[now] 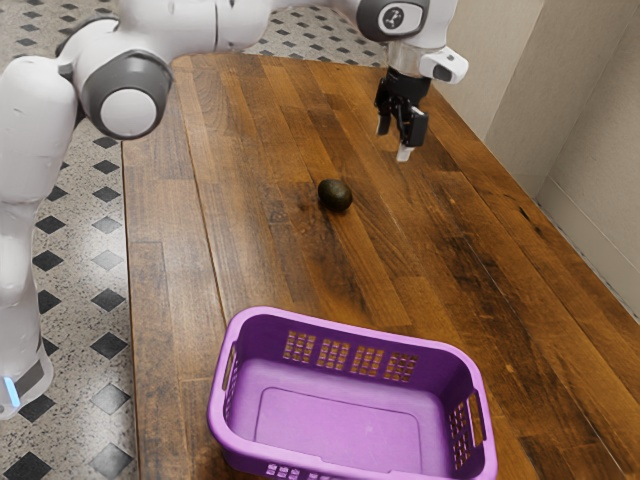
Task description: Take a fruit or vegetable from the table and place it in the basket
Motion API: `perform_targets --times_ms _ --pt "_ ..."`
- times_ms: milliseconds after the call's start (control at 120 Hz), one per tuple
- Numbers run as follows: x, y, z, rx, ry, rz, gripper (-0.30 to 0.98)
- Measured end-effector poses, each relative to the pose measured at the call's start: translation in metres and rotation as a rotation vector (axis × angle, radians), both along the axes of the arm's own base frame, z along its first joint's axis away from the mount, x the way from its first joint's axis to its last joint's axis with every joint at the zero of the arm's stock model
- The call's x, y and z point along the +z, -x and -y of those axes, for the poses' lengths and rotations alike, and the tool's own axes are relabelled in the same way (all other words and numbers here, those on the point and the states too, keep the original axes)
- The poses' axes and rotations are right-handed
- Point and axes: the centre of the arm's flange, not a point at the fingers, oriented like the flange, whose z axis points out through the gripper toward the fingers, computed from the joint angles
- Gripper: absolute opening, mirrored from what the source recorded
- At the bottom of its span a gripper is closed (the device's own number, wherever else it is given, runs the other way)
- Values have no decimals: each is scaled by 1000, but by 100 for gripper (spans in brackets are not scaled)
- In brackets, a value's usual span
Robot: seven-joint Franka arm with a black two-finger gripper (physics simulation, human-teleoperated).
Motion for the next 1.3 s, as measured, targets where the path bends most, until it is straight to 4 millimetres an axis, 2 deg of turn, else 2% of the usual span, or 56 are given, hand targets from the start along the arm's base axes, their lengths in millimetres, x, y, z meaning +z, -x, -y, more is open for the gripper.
perform_targets --times_ms 208,275,383,533,600,742,858,950,1208,1300 --pt "0 1 -1 -33 8 -5 69" --pt "2 2 -7 -29 20 3 69" --pt "7 13 -45 31 26 13 69" --pt "-24 35 -78 53 72 -67 69" --pt "-28 45 -86 49 91 -83 69" --pt "-18 59 -87 12 98 -87 69" --pt "-4 80 -108 40 100 -88 69" --pt "2 87 -109 69 108 -94 69" --pt "-17 92 -106 175 126 -167 69" --pt "-25 113 -107 156 111 -207 69"
